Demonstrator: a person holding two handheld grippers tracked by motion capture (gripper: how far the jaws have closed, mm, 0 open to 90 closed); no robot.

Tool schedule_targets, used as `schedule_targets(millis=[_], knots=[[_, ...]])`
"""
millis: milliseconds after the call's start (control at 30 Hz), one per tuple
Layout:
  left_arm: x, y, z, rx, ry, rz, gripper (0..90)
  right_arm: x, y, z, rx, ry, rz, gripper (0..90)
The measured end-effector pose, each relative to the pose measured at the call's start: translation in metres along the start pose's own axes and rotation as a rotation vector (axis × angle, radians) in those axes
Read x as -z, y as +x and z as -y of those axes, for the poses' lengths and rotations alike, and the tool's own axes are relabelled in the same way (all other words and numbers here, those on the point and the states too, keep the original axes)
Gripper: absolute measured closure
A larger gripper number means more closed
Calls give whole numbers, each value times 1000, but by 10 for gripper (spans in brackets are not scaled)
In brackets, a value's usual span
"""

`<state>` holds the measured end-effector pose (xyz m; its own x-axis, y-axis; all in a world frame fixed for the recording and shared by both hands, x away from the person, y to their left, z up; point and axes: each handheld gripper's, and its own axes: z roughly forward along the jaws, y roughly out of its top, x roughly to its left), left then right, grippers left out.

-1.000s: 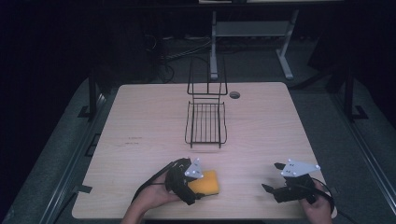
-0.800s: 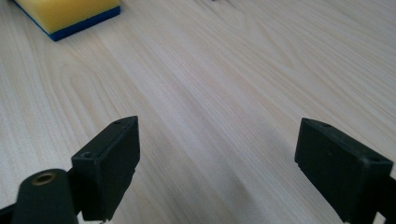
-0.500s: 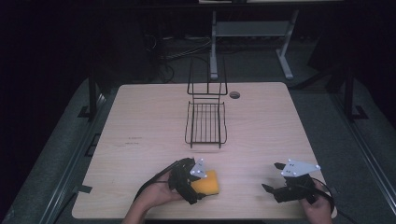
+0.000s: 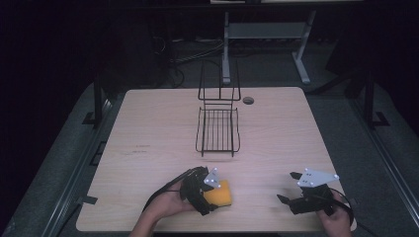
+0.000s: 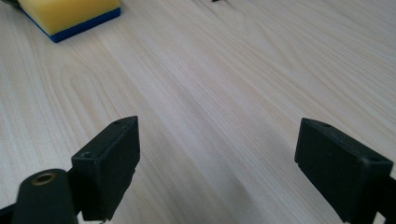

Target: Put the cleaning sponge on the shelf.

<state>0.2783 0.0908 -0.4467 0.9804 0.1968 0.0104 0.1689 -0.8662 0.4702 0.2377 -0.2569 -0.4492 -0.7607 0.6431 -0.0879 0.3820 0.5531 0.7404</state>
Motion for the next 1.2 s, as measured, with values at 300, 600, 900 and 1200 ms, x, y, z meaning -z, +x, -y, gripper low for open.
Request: schedule_targets(millis=[300,600,900,1200], knots=[[-1,2,-1,14,4,16,207,0,0,0,2,-2,1,138],[3,4,-6,-3,14,21,218,1,-1,1,-4,-4,3,138],[12,11,-8,5,-9,13,218,-1,0,0,-2,0,-4,138],[20,19,-12,14,-15,9,217,-2,-2,1,-8,4,-9,138]])
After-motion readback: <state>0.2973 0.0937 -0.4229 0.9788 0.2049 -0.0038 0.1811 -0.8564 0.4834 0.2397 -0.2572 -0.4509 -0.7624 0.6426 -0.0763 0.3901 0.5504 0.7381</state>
